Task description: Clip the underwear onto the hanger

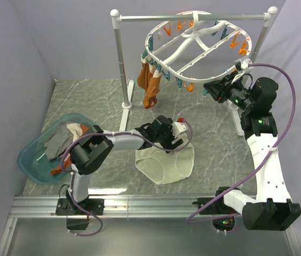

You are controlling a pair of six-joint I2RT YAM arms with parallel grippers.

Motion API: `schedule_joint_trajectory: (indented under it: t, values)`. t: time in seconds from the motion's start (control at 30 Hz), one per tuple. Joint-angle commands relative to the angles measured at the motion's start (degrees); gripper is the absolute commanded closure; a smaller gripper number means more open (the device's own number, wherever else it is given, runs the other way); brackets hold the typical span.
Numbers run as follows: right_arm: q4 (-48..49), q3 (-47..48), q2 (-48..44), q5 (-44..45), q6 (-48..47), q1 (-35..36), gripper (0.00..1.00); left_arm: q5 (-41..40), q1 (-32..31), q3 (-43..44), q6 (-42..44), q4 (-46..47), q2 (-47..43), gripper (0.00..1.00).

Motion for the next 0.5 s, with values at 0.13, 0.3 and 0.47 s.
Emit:
schedule_joint_trajectory:
  t: [0.13,0.3,0.47]
  values:
    - [0.0,2.7,-0.6,-0.5,-0.8,0.0,1.00,-0.8,1.1,5.9,-4.6,-7.6,4.3,0.08]
    - [0.2,2.5,-0.8,-0.4,-0.6,0.0,1.00,-1.2,0.9,7.8,-3.0,-10.8,7.1,0.10]
    - [0.0,2.7,-0.6,-0.2,-0.6,0.0,1.00,-2.3,-1.3,9.4,0.2,-15.3,10.3,0.26]
